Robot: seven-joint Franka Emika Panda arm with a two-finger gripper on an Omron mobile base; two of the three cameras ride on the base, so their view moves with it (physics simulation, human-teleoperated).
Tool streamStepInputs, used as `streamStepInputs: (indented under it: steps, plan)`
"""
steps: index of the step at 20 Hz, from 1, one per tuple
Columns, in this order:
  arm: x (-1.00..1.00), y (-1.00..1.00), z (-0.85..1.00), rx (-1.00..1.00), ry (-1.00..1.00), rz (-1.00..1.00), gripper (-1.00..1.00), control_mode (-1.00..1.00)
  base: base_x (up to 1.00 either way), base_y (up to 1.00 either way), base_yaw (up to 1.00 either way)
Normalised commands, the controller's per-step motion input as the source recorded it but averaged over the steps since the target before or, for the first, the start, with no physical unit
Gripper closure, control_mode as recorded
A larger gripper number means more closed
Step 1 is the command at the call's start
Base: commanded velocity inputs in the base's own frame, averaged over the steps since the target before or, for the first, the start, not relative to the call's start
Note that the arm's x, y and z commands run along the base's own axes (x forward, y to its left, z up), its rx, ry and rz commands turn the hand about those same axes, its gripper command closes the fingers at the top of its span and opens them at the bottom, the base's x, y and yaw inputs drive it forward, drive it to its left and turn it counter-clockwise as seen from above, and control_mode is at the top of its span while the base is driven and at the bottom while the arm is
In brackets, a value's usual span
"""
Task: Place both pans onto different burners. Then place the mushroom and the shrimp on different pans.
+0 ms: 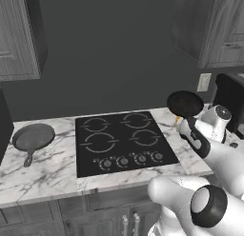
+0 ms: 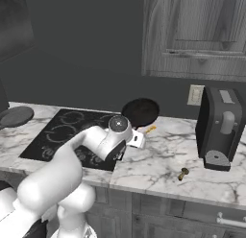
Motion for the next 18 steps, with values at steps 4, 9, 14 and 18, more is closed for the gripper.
streamStepInputs:
  steps: [4, 9, 14, 18]
  plan:
    - [0.00, 0.34, 0.26, 0.00, 0.03, 0.14, 1.00, -1.00, 0.00, 0.00, 0.00]
    - [0.00, 0.26, 0.23, 0.00, 0.13, 0.18, 1.00, -1.00, 0.00, 0.00, 0.00]
    - [0.00, 0.19, 0.04, 0.00, 0.12, 0.22, 1.00, -1.00, 0.00, 0.00, 0.00]
    - [0.00, 0.13, 0.00, 0.00, 0.03, 0.26, 1.00, -1.00, 0.00, 0.00, 0.00]
